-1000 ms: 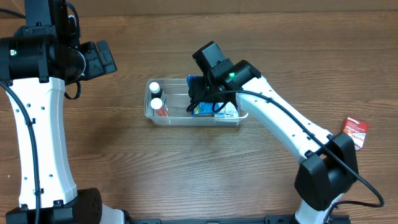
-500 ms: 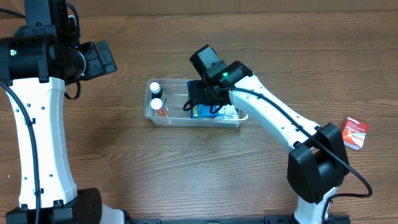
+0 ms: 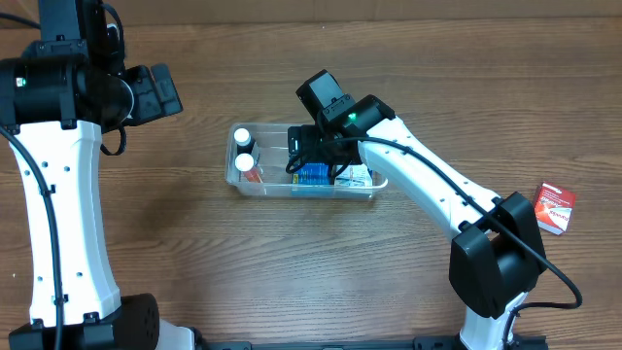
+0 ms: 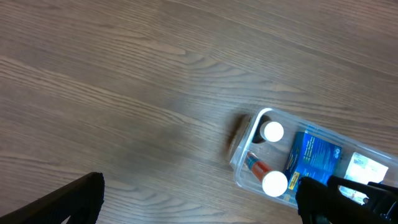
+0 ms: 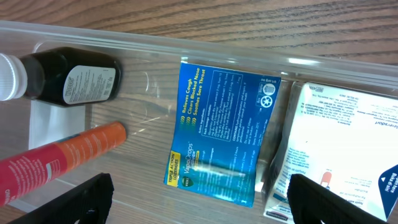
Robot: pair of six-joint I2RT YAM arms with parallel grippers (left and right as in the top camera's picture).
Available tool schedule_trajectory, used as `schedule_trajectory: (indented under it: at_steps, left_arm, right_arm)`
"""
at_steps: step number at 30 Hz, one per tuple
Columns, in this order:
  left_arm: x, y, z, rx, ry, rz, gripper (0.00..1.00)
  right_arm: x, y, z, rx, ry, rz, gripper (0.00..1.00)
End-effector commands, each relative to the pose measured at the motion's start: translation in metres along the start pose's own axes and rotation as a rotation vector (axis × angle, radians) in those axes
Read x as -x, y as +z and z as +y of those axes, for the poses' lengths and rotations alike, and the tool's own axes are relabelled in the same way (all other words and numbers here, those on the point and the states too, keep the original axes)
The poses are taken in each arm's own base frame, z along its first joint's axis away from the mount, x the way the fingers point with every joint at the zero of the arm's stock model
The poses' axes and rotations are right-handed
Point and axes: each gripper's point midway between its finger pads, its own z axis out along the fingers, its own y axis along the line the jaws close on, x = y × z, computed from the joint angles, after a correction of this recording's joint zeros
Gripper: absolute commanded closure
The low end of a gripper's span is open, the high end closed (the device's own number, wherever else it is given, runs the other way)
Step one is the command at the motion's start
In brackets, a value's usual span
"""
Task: Pack container
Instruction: 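Lower the blue box into the container's middle, then open the right gripper and move it over the red box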
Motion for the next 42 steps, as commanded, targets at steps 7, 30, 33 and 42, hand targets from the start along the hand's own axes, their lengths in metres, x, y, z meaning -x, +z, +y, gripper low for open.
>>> schedule_trajectory:
  at_steps: [7, 30, 33, 42]
  left_arm:
    - [-0.002, -0.005, -0.001, -0.01, 0.023, -0.006, 0.0]
    - [-0.002, -0.005, -0.001, -0.011, 0.03, -0.005, 0.0]
    - [-0.002, -0.005, -0.001, -0.01, 0.03, -0.004, 0.0]
    - [-0.002, -0.005, -0.002, -0.018, 0.019, -0.004, 0.0]
  right_arm:
    - [0.027, -0.036, -0.028, -0.119, -0.003, -0.121, 0.0]
    - [-0.043, -0.15, -0.434, -0.446, 0.796, 0.029, 0.0]
    - [-0.064, -0.133, -0.459, -0.446, 0.87, 0.091, 0.0]
    - [-0.086, -0.095, -0.476, -0.409, 0.84, 0.212, 0.0]
